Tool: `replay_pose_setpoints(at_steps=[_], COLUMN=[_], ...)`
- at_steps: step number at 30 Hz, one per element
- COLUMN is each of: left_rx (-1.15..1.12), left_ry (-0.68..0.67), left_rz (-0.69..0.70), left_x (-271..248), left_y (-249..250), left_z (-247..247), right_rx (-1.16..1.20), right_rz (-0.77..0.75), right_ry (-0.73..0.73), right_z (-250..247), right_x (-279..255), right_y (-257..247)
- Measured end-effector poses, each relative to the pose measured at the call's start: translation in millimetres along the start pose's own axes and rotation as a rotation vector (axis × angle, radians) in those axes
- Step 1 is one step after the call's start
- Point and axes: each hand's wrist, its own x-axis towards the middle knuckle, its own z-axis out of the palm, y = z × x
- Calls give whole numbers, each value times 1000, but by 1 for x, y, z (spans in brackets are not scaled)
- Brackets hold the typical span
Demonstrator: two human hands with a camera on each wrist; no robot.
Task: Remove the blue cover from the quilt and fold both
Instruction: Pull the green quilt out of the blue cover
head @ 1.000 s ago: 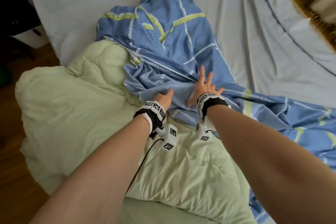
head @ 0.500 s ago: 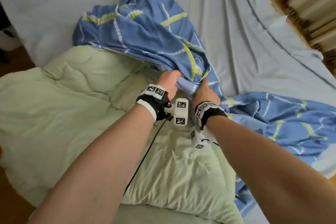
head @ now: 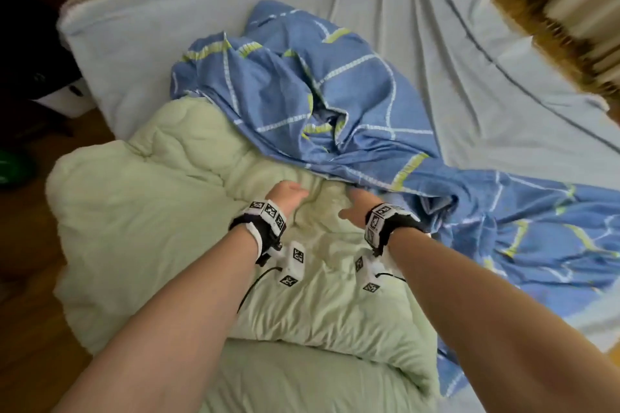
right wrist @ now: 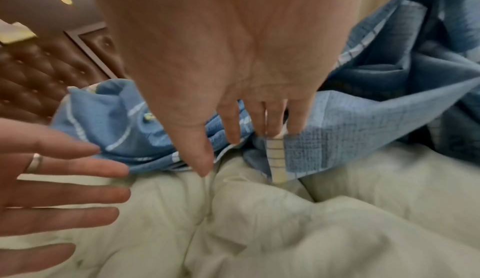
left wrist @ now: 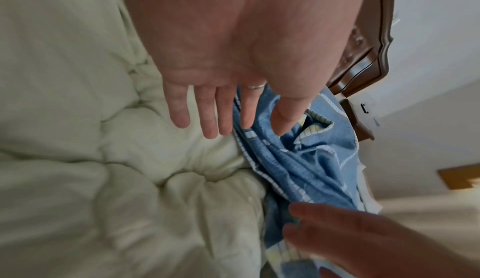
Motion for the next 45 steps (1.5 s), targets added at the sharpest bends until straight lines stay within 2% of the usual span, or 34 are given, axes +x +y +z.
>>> replay_pose_setpoints(at_steps=[5, 11, 14, 18, 26, 28, 31, 35, 39, 42, 45], left_rx=[152, 354, 407, 436, 427, 410, 358, 390, 440, 422, 407], left_ry=[27, 158, 232, 249, 221, 241, 272, 278, 397, 510, 506], left_rz=[33, 115, 103, 99, 250, 299, 341, 234, 100, 34, -2], left_x=[-62, -209, -297, -395, -527, -552, -593, -665, -733, -750, -743], left_y=[-8, -8, -30, -73, -152, -183, -252, -370, -466, -517, -541], left_z=[13, 33, 43, 57, 22, -3, -55, -154, -249, -297, -321], right_rx=[216, 391, 398, 337, 315, 292, 203, 86, -25, -22, -57], right_rz=[-116, -289, -376, -419, -422, -408, -426, -481, -644, -647, -602], right_ry=[55, 158, 126, 103, 214, 247, 232, 106, 49, 78, 42], right_z=[0, 5, 32, 72, 148, 175, 234, 332, 394, 423, 443], right_x=[-64, -183, -251, -335, -472, -501, -540, -606, -651, -659, -656], right_y=[10, 47, 66, 90, 74, 48, -22, -143, -258, -317, -346])
